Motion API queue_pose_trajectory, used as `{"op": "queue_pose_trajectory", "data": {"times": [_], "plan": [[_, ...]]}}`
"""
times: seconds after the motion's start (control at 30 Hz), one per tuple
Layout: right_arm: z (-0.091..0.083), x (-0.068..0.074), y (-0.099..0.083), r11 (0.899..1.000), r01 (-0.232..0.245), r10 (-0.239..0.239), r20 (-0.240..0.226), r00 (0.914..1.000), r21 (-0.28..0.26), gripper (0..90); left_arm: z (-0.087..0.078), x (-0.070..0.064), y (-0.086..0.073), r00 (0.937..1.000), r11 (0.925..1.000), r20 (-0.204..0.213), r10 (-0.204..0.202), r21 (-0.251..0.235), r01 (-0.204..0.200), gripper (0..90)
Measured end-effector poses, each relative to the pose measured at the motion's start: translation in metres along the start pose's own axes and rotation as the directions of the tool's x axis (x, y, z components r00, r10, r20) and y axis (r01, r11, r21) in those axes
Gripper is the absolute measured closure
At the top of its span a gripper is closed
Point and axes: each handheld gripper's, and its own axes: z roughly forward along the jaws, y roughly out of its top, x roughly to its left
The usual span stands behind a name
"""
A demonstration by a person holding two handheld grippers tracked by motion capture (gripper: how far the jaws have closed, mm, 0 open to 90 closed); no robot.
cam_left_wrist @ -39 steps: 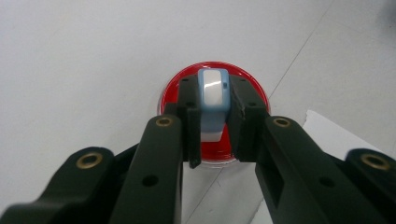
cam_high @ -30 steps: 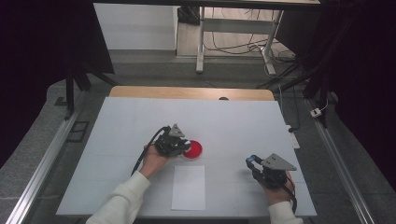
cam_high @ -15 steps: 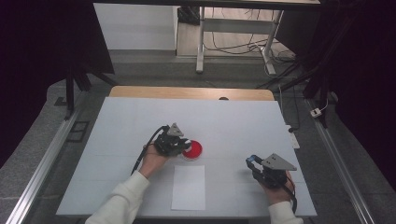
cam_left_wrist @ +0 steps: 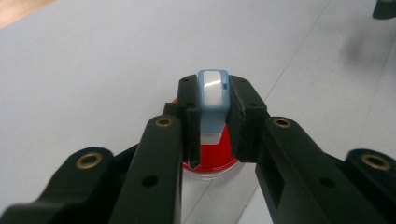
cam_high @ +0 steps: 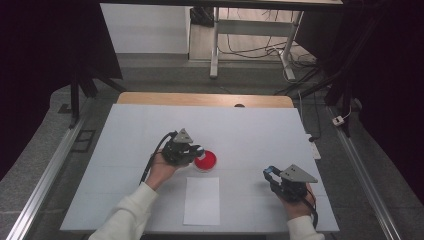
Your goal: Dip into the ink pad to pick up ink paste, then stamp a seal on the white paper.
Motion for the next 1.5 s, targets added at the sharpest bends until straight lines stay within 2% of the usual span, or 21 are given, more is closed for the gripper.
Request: {"op": "queue_pose_trajectory", "data": {"times": [0.33, 0.67, 1.3, 1.5], "plan": [[0.0, 0.0, 0.0, 1.0, 0.001, -0.001, 0.001, 1.0, 0.003, 65.7, -0.013, 0.001, 0.004, 1.0, 0.9996, 0.007, 0.006, -0.028, -0.006, 75.9], [0.0, 0.0, 0.0, 1.0, 0.0, 0.0, 0.001, 1.0, 0.001, 65.7, -0.024, 0.001, 0.006, 0.9992, 0.9989, 0.037, 0.013, -0.045, -0.011, 75.9], [0.0, 0.0, 0.0, 1.0, -0.001, 0.001, -0.001, 1.0, -0.004, 65.8, -0.031, -0.001, 0.007, 0.9984, 0.9982, 0.052, 0.022, -0.056, -0.019, 75.9], [0.0, 0.0, 0.0, 1.0, 0.002, -0.002, 0.002, 1.0, -0.001, 65.8, -0.037, -0.003, 0.006, 0.9969, 0.9976, 0.076, 0.022, -0.067, -0.017, 75.9]]}}
